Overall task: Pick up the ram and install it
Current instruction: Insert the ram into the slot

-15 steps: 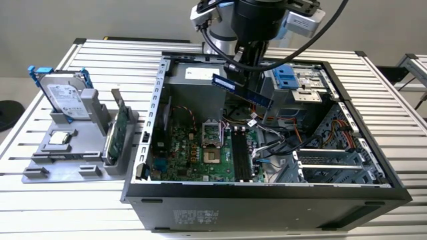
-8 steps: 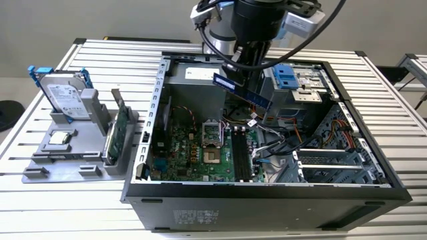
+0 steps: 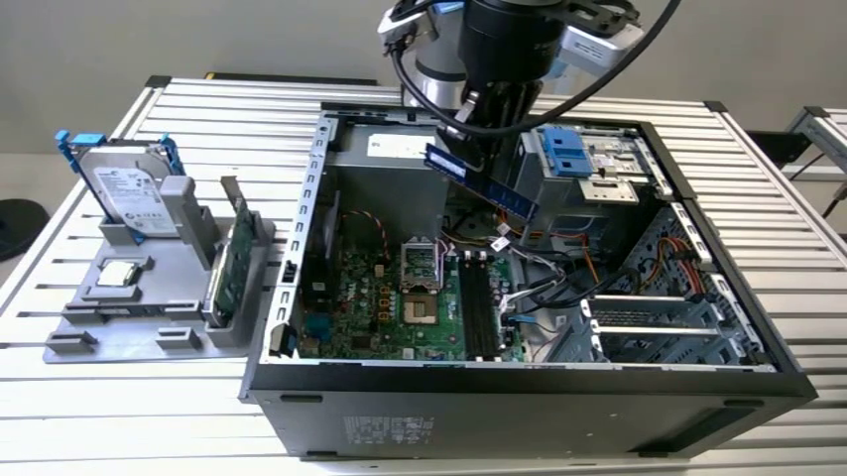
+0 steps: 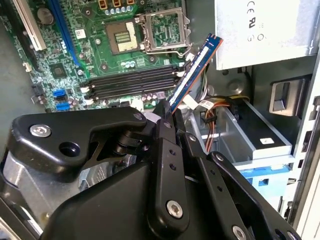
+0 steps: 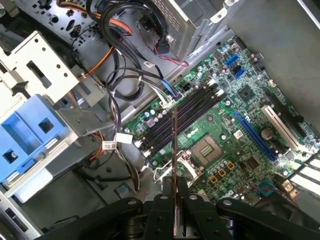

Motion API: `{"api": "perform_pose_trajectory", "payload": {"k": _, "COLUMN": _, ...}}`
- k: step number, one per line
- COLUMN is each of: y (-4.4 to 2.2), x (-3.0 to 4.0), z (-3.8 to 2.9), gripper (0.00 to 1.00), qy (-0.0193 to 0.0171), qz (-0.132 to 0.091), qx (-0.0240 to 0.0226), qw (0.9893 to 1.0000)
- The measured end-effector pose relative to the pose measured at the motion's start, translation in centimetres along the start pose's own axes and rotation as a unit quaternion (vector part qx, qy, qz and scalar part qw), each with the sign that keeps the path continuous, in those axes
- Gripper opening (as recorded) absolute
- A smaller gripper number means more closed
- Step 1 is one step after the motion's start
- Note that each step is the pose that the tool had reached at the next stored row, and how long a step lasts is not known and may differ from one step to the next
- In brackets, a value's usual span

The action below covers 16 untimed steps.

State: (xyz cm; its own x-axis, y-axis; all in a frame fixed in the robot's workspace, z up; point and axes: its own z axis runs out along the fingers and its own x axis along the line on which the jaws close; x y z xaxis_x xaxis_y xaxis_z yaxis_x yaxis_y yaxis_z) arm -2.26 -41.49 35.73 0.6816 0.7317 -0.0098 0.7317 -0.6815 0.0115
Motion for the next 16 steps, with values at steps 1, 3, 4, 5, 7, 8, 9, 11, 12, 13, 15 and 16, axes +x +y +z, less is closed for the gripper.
{"api": "perform_pose_trajectory", "payload": {"k": 1, "y": 0.00, "x": 0.00, "z": 0.01, "gripper": 0.00, "qy": 0.0000, "qz": 0.004, "qx": 0.0000, "qw": 1.0000}}
{"api": "perform_pose_trajectory", "payload": {"k": 3, "y": 0.00, "x": 0.00, "z": 0.02, "gripper": 0.00, "qy": -0.0001, "qz": 0.011, "qx": 0.0001, "qw": 0.9999}}
{"api": "perform_pose_trajectory", "payload": {"k": 4, "y": 0.00, "x": 0.00, "z": 0.02, "gripper": 0.00, "qy": -0.0002, "qz": 0.015, "qx": 0.0001, "qw": 0.9999}}
{"api": "perform_pose_trajectory", "payload": {"k": 5, "y": 0.00, "x": 0.00, "z": 0.03, "gripper": 0.00, "qy": -0.0002, "qz": 0.019, "qx": 0.0002, "qw": 0.9998}}
{"api": "perform_pose_trajectory", "payload": {"k": 7, "y": 0.00, "x": 0.00, "z": 0.04, "gripper": 0.00, "qy": -0.0003, "qz": 0.027, "qx": 0.0002, "qw": 0.9996}}
{"api": "perform_pose_trajectory", "payload": {"k": 8, "y": 0.00, "x": 0.00, "z": 0.05, "gripper": 0.00, "qy": -0.0004, "qz": 0.031, "qx": 0.0003, "qw": 0.9995}}
{"api": "perform_pose_trajectory", "payload": {"k": 9, "y": 0.00, "x": 0.00, "z": 0.05, "gripper": 0.00, "qy": -0.0004, "qz": 0.034, "qx": 0.0003, "qw": 0.9994}}
{"api": "perform_pose_trajectory", "payload": {"k": 11, "y": 0.00, "x": 0.00, "z": 0.07, "gripper": 0.00, "qy": -0.0005, "qz": 0.042, "qx": 0.0004, "qw": 0.9991}}
{"api": "perform_pose_trajectory", "payload": {"k": 12, "y": 0.00, "x": 0.00, "z": 0.07, "gripper": 0.00, "qy": -0.0005, "qz": 0.045, "qx": 0.0004, "qw": 0.9990}}
{"api": "perform_pose_trajectory", "payload": {"k": 13, "y": 0.00, "x": 0.00, "z": 0.08, "gripper": 0.00, "qy": -0.0006, "qz": 0.049, "qx": 0.0005, "qw": 0.9988}}
{"api": "perform_pose_trajectory", "payload": {"k": 15, "y": 0.00, "x": 0.00, "z": 0.09, "gripper": 0.00, "qy": -0.0007, "qz": 0.056, "qx": 0.0005, "qw": 0.9984}}
{"api": "perform_pose_trajectory", "payload": {"k": 16, "y": 0.00, "x": 0.00, "z": 0.10, "gripper": 0.00, "qy": -0.0007, "qz": 0.060, "qx": 0.0006, "qw": 0.9982}}
